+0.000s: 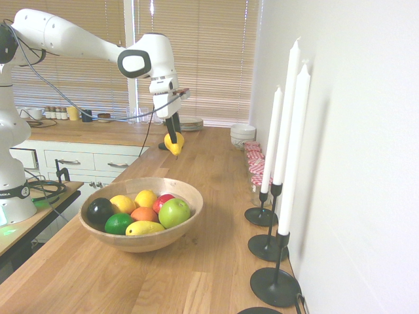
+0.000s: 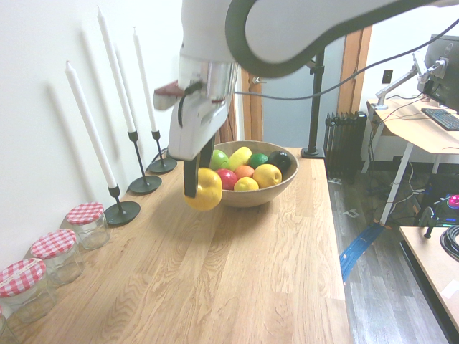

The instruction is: Take pear out of the basket

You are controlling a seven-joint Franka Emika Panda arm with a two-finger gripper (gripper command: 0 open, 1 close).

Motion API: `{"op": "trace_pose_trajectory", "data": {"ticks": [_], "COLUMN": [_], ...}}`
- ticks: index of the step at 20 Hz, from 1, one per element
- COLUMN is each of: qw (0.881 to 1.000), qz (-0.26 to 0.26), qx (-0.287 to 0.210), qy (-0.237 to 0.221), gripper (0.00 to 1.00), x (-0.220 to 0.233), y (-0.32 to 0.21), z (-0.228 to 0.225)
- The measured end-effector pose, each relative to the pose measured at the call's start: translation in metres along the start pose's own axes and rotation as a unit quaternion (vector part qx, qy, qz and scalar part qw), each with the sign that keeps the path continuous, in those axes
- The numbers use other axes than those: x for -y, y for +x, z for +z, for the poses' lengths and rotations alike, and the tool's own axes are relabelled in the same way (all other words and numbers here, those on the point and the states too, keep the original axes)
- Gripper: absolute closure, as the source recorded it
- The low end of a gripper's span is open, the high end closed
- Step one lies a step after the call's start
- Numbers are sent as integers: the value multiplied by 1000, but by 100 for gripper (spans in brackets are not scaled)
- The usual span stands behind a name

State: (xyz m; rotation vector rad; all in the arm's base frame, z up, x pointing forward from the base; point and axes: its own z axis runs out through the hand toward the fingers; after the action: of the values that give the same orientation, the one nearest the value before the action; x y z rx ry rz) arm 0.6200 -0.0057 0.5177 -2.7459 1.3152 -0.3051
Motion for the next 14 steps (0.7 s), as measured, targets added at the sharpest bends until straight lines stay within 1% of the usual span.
{"op": "trace_pose_trajectory", "data": {"ticks": [5,14], "qw": [1000,998], "qz": [6,11], "qx": [10,27], "qy": [-25,-49], "gripper": [100,100], "x": [6,-3], "y": [1,-5], "z": [51,116]}}
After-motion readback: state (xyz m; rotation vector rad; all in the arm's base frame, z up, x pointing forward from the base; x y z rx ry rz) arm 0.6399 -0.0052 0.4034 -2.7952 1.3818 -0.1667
